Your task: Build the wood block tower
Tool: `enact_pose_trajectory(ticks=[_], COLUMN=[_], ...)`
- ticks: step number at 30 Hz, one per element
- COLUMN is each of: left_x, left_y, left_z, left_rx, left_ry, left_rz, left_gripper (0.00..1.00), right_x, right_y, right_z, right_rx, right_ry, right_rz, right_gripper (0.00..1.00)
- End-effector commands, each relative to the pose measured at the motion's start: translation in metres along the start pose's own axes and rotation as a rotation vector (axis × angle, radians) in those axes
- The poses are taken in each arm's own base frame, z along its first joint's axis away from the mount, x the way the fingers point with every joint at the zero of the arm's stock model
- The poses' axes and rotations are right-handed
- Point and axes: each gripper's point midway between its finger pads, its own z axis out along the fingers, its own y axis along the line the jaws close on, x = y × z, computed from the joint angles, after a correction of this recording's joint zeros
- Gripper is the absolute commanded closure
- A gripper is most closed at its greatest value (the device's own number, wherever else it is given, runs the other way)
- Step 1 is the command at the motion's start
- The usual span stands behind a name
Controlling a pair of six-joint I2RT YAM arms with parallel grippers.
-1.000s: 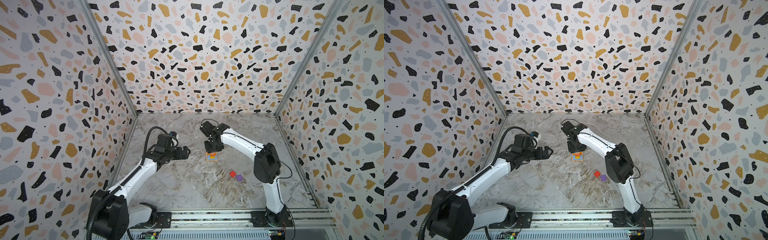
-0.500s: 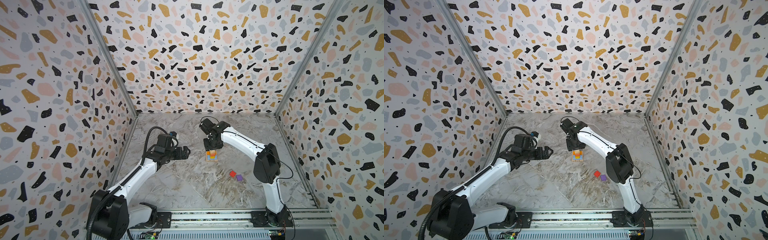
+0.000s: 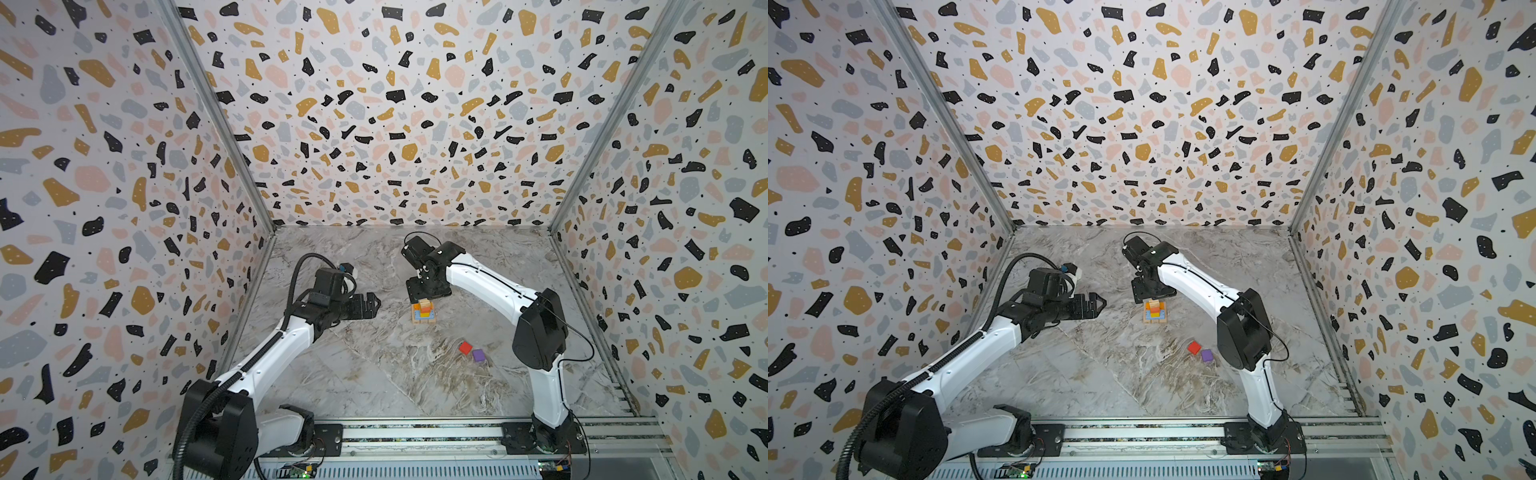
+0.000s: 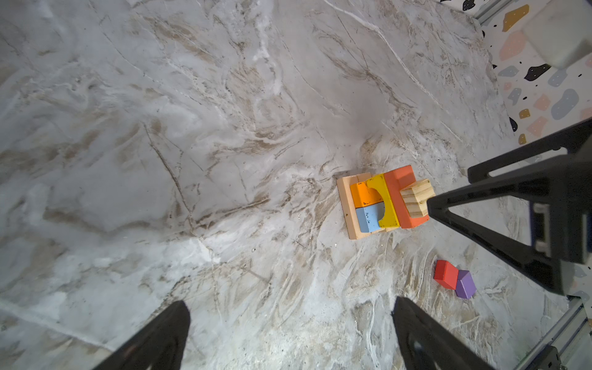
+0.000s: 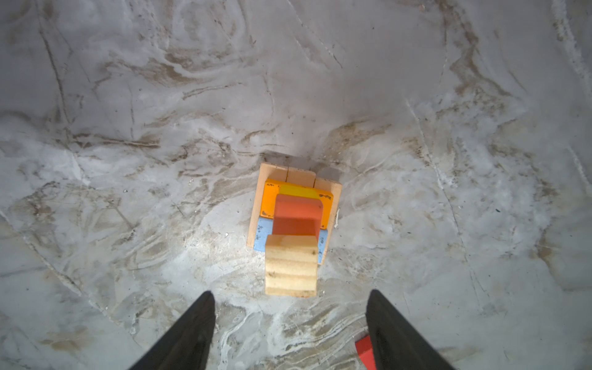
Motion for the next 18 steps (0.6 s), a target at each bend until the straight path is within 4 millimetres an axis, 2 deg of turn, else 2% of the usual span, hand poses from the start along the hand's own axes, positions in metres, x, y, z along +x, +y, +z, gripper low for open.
enact_pose_trajectory(ticks=[1,5,14,18], left_x=[-0.005,-0.004,-0.003,-0.004], left_y=[-0.003,-0.002,-0.002,-0.002], left_z=[-0.002,-0.001,-0.001,-0.001], left_rx=[0.016,0.015,0.013,0.013], left_ry=[-0.027,-0.025,-0.024,-0.024], left_rz=[0.011,0.009,0.008,0.010], left_gripper=[0.00,0.00,0.00,0.00], right_x=[0.005,0.007,0.001,0.001], right_y=[-0.006,-0.003,0.003,0.002], right_z=[-0.028,-0.024,0.003,0.008], right_rx=[-0.003,-0.019,-0.009,-0.004], right_ry=[-0.032,-0.022,0.007,0.012], right_rz=[-0.026,-0.037,-0.032,-0.028], right_gripper=[0.21,0.21,0.25,0.26])
